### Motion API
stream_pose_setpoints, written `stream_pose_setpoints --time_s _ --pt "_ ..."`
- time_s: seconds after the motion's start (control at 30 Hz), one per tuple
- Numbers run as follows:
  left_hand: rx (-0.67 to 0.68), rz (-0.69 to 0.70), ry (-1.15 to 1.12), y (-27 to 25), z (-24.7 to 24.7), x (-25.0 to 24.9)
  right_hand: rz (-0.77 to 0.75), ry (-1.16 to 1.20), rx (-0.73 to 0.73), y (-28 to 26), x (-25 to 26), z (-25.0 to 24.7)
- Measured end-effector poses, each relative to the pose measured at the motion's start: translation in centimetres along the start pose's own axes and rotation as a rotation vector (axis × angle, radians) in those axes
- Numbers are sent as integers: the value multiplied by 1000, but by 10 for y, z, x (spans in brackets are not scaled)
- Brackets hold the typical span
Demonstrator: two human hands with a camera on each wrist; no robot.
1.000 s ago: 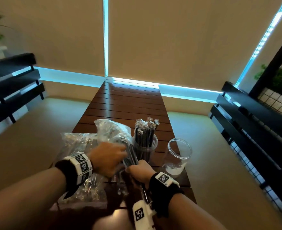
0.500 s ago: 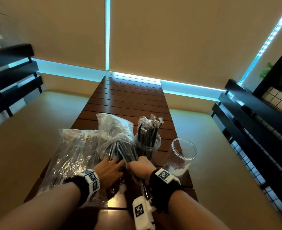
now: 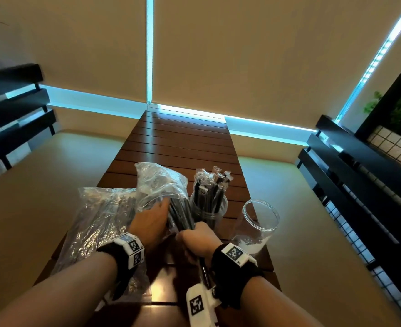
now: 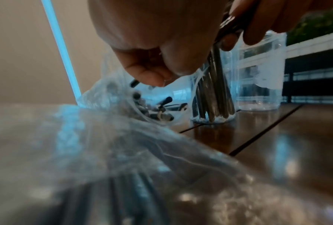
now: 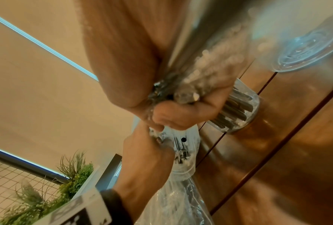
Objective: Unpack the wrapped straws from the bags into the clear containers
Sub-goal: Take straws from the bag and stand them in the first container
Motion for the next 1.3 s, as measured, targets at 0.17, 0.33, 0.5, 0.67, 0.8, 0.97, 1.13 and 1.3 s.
stream_pose_setpoints --time_s 0.17,0.33,0.5,0.67,0.8,0.97,1.13,1.3 --pt "-97 -278 -408 7 5 17 -11 -15 1 -1 3 -3" --pt "139 -243 -473 10 20 4 25 55 24 -13 8 -7" --pt "313 -252 -497 4 35 16 4 126 61 -33 17 -8" --pt "296 -293 -535 10 37 31 -36 142 150 -64 24 -7" --pt "261 -333 -659 18 35 46 -123 -12 122 -86 10 -17" --pt "249 -290 -645 14 8 30 -199 -181 83 -109 -31 -45" --pt "271 -274 -581 11 7 22 -365 -83 92 -134 -41 -58" --pt "393 -218 -411 10 8 17 -575 32 -103 -137 -8 -69"
Point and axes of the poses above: each hand's wrist, its own y-axis towards the middle knuckle, its own z-axis out of the palm, x = y × z, the point moved 8 cm from there along y, towards the middle knuckle, and after that the axes turned 2 degrees about -x, right-handed, at the moved point
